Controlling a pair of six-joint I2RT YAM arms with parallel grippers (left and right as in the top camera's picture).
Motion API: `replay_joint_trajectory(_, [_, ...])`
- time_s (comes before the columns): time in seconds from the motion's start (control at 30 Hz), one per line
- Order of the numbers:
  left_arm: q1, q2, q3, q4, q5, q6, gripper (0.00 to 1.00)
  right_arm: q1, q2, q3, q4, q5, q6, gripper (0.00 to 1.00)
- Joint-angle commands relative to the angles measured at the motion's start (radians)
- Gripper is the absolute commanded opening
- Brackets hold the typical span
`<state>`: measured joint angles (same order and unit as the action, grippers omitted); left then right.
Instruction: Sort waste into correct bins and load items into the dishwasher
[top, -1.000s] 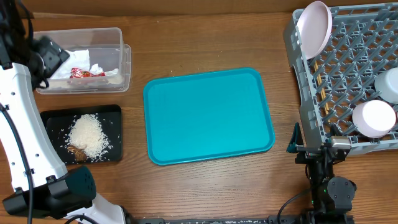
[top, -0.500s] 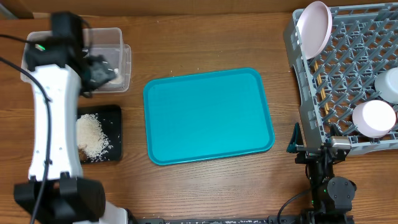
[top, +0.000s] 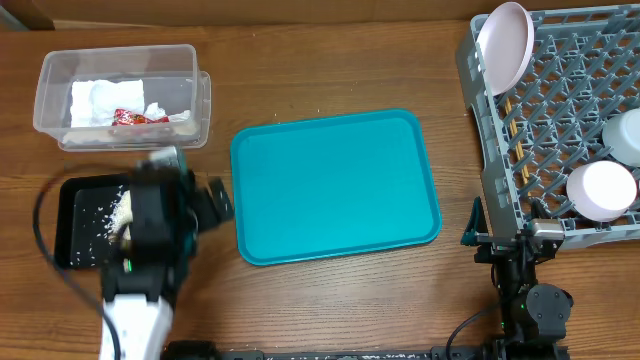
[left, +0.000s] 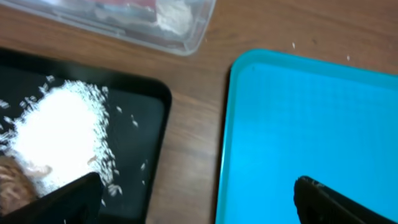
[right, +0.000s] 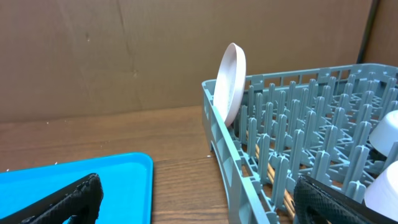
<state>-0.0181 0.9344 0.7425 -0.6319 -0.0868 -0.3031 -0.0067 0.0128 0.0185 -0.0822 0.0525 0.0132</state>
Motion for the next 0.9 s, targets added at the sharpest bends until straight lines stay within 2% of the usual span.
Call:
replay_joint_trajectory(0.0, [-0.002,-0.175,-0.132,0.016,0.029,0.030,1.00,-0.002,-0.010,-0.011,0.005,0.006,-0.005,1.00])
replay_joint_trajectory(0.1, [-0.002,-0.305,-0.216,0.023,0.029,0.031,1.00,-0.002,-0.010,-0.011,0.005,0.006,-0.005,1.00])
replay_joint_trajectory(0.3, [-0.003,-0.488,-0.371,0.153,0.080,0.031,1.00,-0.002,-0.010,-0.011,0.005,0.006,-0.005,1.00])
replay_joint_trajectory(0.6, [-0.003,-0.616,-0.609,0.547,0.196,0.043,1.00,-0.002,-0.010,-0.011,0.005,0.006,-0.005,1.00])
replay_joint_trajectory(0.87, [-0.003,-0.762,-0.733,0.589,0.196,0.103,1.00,-0.002,-0.010,-0.011,0.005,0.006,-0.005,1.00])
